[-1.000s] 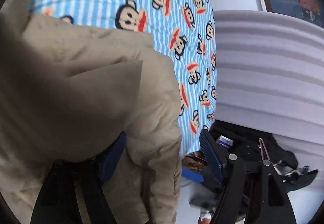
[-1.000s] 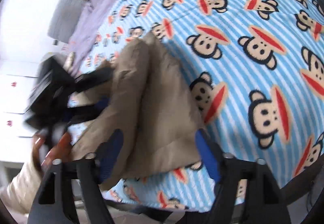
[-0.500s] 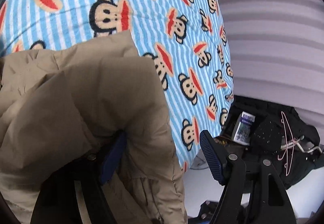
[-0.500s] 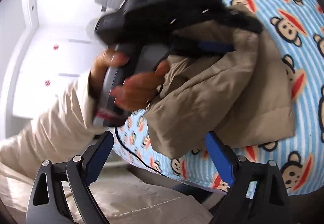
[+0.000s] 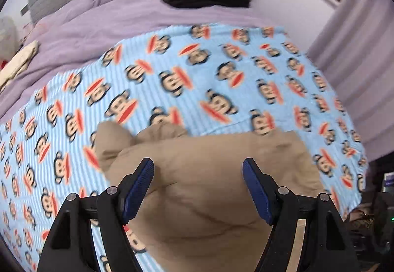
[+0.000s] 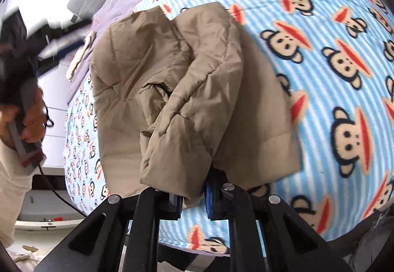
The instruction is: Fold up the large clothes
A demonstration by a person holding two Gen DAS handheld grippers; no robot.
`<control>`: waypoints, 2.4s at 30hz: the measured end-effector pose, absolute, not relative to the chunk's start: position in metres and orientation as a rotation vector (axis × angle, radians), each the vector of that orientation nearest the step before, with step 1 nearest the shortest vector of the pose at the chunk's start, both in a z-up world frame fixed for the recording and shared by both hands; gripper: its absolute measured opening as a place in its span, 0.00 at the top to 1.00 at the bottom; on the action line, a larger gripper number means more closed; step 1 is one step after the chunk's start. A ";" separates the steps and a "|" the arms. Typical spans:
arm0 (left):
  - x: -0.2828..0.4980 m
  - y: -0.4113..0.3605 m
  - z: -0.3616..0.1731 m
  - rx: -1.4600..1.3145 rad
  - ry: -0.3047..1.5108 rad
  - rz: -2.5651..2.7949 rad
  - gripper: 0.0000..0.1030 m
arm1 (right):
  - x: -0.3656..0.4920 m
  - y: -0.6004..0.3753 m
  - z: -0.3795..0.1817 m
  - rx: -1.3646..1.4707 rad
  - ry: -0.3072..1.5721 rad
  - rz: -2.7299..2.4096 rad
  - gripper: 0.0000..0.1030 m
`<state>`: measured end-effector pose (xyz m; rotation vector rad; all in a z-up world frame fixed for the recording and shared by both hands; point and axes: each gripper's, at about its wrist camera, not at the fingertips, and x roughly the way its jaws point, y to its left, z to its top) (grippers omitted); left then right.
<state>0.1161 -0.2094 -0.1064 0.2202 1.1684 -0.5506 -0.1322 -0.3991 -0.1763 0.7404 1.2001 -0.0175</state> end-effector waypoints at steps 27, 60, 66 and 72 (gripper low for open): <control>0.110 -0.312 -0.189 0.326 1.271 -0.402 0.27 | -0.168 -0.454 -0.159 0.673 1.185 0.012 0.86; -0.016 -0.171 -0.128 0.135 1.310 -0.273 0.00 | -0.151 -0.448 -0.215 0.718 1.374 -0.013 0.85; -0.016 -0.170 -0.133 0.155 1.322 -0.283 0.00 | -0.154 -0.452 -0.197 0.722 1.338 -0.020 0.84; -0.017 -0.164 -0.142 0.129 1.350 -0.279 0.00 | -0.161 -0.465 -0.177 0.713 1.306 -0.017 0.84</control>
